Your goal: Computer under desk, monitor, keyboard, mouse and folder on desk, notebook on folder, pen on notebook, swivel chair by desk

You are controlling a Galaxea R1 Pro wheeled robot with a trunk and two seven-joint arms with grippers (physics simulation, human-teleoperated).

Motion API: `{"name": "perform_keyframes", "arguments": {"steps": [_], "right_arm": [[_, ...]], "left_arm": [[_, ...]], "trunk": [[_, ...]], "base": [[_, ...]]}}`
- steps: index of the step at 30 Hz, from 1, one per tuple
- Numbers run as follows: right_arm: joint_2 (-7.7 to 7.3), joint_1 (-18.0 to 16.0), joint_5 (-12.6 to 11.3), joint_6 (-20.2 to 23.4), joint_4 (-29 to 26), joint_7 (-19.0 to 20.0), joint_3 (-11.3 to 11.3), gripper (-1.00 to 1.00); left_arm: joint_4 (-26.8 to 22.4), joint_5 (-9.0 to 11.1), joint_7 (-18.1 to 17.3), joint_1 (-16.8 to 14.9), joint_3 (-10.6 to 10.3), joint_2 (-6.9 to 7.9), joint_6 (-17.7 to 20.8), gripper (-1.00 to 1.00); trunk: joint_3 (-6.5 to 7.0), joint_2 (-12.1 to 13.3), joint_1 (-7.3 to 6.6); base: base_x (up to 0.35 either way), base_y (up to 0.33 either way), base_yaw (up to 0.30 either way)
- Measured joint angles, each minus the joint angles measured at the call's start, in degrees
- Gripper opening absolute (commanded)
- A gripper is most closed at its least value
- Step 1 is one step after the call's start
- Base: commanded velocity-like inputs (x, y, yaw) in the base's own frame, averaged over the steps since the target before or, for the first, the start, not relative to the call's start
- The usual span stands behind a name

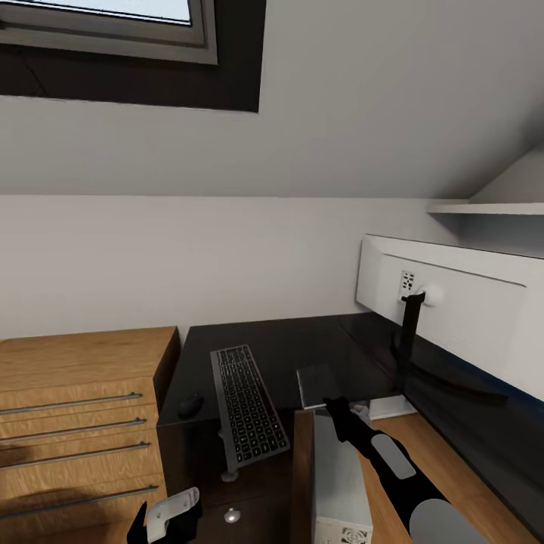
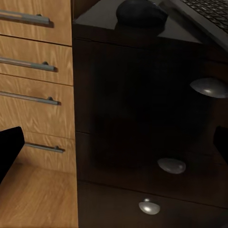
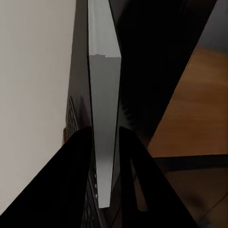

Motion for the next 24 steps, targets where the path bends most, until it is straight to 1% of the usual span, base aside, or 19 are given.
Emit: {"name": "perform_keyframes", "arguments": {"steps": [3, 24], "right_arm": [[0.01, 0.0, -0.6, 0.0, -0.3, 0.1, 0.0, -1.00], [0.01, 0.0, -0.5, 0.1, -0.4, 0.0, -0.1, -1.00]], "left_arm": [[0.0, 0.0, 0.0, 0.0, 0.0, 0.00, 0.0, 1.00], [0.0, 0.0, 0.0, 0.0, 0.0, 0.00, 0.0, 1.00]], "trunk": [[-0.54, -1.2, 0.66], [-0.54, -1.2, 0.66]], "base": [[0.000, 0.000, 0.000], [0.000, 0.000, 0.000]]}}
